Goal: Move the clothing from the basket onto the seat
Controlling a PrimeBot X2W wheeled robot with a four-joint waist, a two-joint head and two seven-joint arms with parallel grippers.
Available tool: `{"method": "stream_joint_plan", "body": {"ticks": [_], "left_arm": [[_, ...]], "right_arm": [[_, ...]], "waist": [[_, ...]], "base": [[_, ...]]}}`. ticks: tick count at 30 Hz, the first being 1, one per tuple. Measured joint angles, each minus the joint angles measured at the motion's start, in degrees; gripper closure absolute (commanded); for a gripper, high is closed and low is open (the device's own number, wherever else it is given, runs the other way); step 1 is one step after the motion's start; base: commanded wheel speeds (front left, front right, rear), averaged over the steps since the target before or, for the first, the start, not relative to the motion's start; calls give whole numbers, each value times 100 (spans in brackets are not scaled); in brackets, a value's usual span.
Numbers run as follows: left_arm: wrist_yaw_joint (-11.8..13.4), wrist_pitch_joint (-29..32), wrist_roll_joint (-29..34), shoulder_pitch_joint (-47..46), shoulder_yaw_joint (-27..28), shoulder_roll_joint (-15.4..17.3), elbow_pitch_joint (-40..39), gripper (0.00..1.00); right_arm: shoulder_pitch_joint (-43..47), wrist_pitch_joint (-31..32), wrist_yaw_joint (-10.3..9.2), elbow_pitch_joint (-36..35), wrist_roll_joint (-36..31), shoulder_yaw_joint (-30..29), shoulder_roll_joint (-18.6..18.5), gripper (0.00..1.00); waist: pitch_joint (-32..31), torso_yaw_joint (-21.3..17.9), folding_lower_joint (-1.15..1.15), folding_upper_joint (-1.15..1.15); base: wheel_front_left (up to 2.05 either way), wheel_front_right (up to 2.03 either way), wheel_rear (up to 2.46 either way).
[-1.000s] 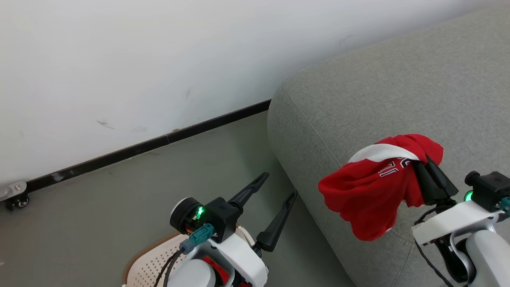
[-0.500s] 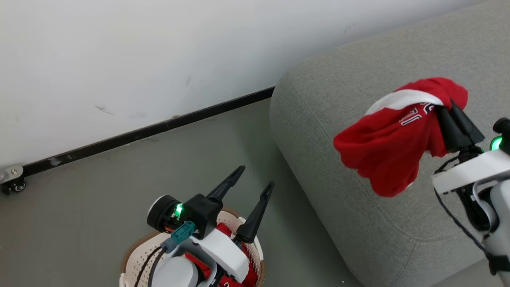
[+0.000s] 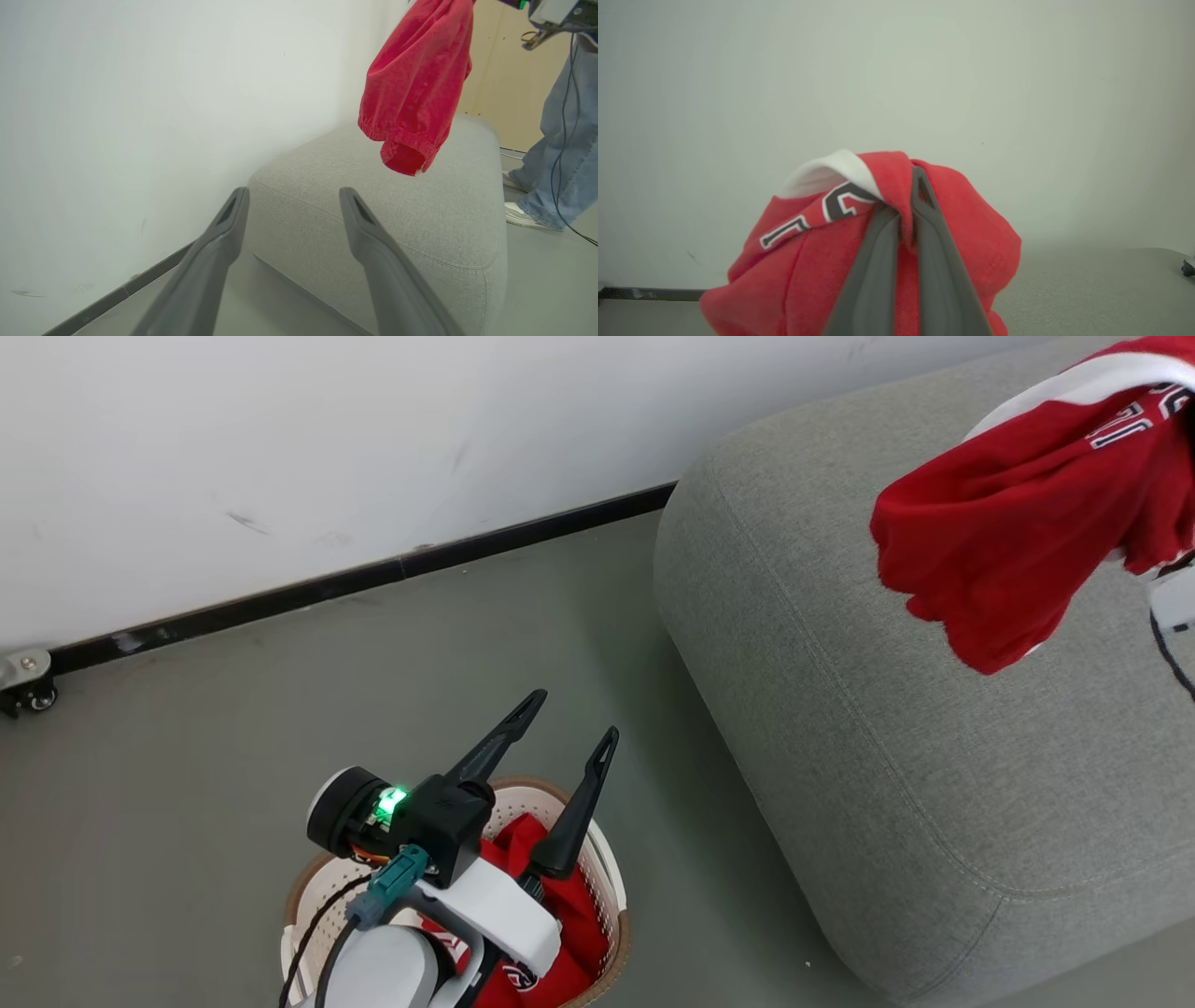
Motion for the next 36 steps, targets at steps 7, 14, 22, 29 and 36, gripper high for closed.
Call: {"method": "stream_joint_plan", "body": {"ticks": [7, 14, 22, 29, 36], "left_arm": [[21, 112, 131, -45, 7, 110, -371, 0], [64, 235, 210, -210, -20, 121, -691, 0], [62, 392, 346, -373, -70, 246, -961, 0], [38, 536, 435, -548, -102, 296, -1194, 0], [4, 605, 498, -682, -124, 326, -1367, 0]], "right_arm": [[-432, 62, 0, 380, 52, -372, -270, 100], [-645, 47, 0, 809, 142, -848, -609, 100], [-864, -159, 0, 1294, 141, -1336, -981, 100], [-869, -326, 0, 1537, 149, -1530, -1084, 100], [-859, -428, 0, 1850, 134, -1575, -1057, 100]], "waist": [[309, 127, 0, 0], [632, 270, 0, 0], [990, 420, 0, 0], [1279, 502, 0, 0], [1538, 533, 0, 0]], "base": [[0, 0, 0], [0, 0, 0], [0, 0, 0], [0, 0, 0], [0, 0, 0]]}}
